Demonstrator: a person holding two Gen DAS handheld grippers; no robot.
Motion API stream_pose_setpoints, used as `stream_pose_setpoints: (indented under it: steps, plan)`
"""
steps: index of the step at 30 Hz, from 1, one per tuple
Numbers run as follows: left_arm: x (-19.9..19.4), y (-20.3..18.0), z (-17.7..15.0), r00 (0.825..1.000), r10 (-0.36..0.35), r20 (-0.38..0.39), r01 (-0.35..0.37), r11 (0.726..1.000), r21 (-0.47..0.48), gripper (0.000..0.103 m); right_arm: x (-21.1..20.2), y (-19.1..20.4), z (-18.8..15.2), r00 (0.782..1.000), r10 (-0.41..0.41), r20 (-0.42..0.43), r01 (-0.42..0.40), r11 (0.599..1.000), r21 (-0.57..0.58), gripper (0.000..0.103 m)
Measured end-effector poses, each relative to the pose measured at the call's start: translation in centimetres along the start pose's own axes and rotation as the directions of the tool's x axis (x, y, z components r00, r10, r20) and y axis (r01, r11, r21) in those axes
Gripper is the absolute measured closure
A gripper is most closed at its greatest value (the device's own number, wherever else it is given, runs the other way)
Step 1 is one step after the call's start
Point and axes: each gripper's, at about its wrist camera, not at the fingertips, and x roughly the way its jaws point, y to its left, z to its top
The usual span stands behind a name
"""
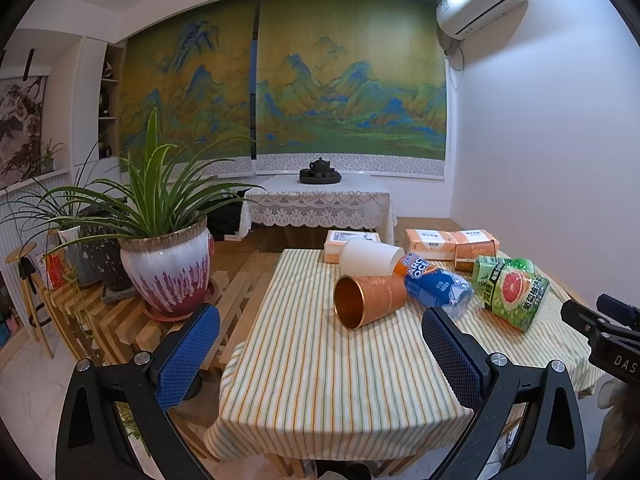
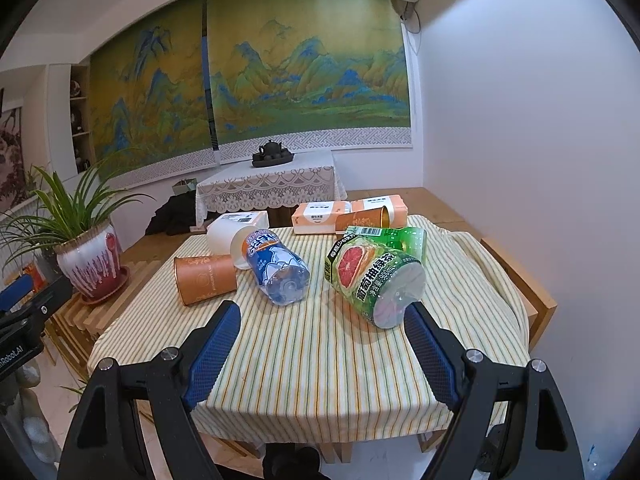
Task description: Flip cup upside down
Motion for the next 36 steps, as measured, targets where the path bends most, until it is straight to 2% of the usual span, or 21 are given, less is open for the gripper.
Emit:
stream_pose_setpoints:
  steps: [36]
  plan:
    - [0.54,0.05,0.25,1.000,0.004,0.000,-0.004,1.000,0.002,0.001,0.75,0.90,0.03,0.999,0.020,-0.025,-0.020,1.000,-0.012,0.022]
